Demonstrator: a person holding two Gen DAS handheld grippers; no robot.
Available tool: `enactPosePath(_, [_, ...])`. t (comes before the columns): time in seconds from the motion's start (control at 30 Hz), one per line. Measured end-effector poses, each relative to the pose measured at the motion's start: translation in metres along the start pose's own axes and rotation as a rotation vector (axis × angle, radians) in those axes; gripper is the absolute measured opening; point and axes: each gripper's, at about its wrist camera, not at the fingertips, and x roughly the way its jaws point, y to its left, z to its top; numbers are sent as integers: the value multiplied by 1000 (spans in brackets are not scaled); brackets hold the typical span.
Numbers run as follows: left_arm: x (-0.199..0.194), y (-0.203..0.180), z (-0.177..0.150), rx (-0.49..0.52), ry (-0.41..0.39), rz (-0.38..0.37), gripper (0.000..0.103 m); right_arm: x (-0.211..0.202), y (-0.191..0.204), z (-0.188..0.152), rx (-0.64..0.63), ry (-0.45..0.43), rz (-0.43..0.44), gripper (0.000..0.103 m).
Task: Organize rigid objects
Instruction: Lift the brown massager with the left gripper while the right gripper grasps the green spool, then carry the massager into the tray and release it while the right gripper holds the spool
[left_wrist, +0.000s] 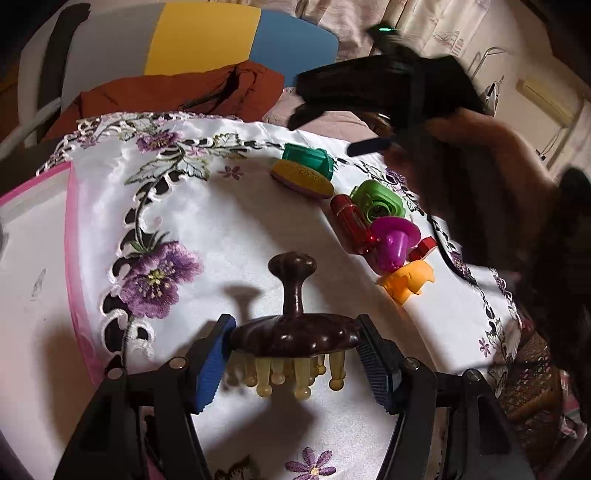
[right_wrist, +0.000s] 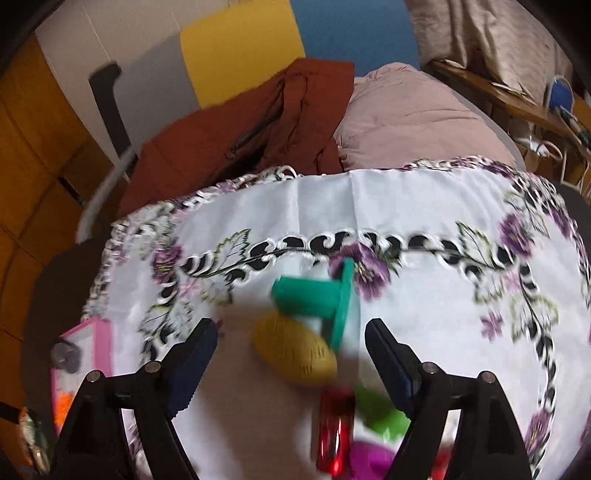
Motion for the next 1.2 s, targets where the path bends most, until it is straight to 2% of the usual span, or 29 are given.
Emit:
enactPosePath(0.2, [4,-4,-2,19,4,15,66,47,0,15,21,83,-71,82])
enactPosePath(0.27, [4,-3,-2,12,4,9,66,51,-3,13,29,90,-94,59])
enactPosePath(0.33, [4,-2,-2,15,3,5,66,44,-5,11,25,70,-74,59])
enactPosePath(0.5, [4,-3,-2,21,-4,5,66,-13,-9,3,-2,-68,-27,59])
enactPosePath(0.6, [1,-4,-4,19,-10,8,66,-36,-7,-8,-36,-85,23,59])
enactPosePath(0.7, [-4,-5,-8,3,-15,3,66,-51,-1,-34,-74,-69,132,59])
enactPosePath(0.83, [-14,-13,-12,23,-25,2,66,-48,24,-70,-169,-3,224,59])
enactPosePath(0.97, [-30,-20,-18,35,-41,7,66,-31,40,-100,-240,65,238,59])
enactPosePath(1.03, [-37,-22,-20,38,-46,9,66,-19,43,-111,-264,94,217,59])
enactPosePath(1.2, [-51,-21,-25,25,-59,17,66,-9,36,-116,-268,107,218,59])
